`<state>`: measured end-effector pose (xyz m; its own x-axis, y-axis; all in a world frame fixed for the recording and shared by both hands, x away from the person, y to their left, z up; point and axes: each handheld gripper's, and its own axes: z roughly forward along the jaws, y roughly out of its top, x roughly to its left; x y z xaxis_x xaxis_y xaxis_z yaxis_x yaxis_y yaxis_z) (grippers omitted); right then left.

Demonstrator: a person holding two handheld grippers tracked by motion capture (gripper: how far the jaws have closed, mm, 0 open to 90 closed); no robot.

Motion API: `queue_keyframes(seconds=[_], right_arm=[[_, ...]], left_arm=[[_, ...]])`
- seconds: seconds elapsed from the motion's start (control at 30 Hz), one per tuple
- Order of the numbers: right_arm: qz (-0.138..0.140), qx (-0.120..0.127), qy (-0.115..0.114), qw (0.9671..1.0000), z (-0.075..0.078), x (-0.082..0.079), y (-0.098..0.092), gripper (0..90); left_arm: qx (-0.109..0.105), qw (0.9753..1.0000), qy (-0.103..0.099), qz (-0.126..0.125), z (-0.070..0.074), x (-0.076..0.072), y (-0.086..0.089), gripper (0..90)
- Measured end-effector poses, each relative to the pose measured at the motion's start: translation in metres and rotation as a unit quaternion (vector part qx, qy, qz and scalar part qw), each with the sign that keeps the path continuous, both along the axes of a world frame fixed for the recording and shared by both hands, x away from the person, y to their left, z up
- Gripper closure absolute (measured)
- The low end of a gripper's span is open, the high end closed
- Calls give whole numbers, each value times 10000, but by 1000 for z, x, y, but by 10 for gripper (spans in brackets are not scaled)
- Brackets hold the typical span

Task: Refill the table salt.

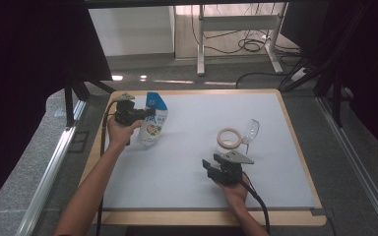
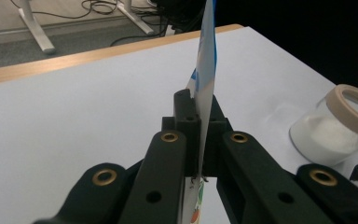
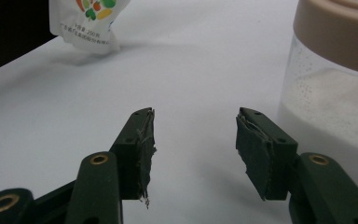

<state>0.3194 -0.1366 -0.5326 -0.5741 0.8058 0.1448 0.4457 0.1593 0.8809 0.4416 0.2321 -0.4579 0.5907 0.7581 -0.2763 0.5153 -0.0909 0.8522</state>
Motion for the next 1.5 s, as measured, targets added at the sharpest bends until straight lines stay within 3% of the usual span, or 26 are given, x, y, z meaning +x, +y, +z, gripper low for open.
queue_keyframes(seconds=[0.53, 0.83, 1.17, 1.5], right_arm=[[11, 13, 18, 10000, 0, 0, 1, 461], [-13, 56, -22, 10000, 3, -1, -2, 457], [-52, 58, -13, 10000, 2, -1, -4, 454], [-48, 63, -3, 10000, 2, -1, -4, 445]], left_arm=[[38, 9996, -201, 217, -9, -24, 27, 883], [-41, 9993, -223, 312, -15, -33, 40, 881], [7, 9989, -386, 256, -17, -43, 40, 872], [-118, 9987, -431, 263, -23, -48, 44, 854]])
